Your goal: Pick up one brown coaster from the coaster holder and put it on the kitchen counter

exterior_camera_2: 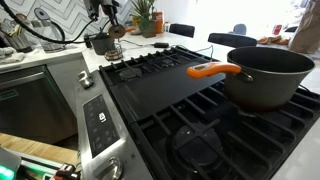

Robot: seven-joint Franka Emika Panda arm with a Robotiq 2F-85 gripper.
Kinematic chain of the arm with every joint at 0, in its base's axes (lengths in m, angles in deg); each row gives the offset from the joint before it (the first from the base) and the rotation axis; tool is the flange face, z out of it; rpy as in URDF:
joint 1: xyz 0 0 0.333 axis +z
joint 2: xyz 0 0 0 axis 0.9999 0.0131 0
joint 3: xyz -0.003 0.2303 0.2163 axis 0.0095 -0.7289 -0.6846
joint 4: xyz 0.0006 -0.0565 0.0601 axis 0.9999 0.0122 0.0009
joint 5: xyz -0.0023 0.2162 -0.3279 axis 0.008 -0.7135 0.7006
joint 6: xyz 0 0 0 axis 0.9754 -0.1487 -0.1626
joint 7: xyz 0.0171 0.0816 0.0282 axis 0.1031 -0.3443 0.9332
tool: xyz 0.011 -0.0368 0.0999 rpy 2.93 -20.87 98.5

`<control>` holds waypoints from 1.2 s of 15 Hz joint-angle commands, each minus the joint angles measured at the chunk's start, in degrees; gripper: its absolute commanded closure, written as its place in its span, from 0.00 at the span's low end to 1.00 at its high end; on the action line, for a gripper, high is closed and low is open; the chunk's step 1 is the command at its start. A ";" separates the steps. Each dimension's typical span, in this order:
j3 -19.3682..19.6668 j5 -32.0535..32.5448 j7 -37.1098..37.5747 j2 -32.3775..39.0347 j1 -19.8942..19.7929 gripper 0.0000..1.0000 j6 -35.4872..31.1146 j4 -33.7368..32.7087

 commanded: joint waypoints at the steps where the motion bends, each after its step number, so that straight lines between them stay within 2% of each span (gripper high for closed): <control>1: 0.67 -0.93 0.77 0.16 -0.40 0.88 -0.76 -0.14; 6: 1.24 -2.25 1.92 0.60 -0.88 0.88 -1.83 -0.13; 7: 1.22 -2.26 2.01 0.60 -0.87 0.97 -1.86 -0.13; 11: 1.26 -8.43 0.16 9.45 -2.37 0.97 -0.35 -8.11; 18: -1.46 -17.43 -1.93 23.59 -5.24 0.97 -1.56 -21.55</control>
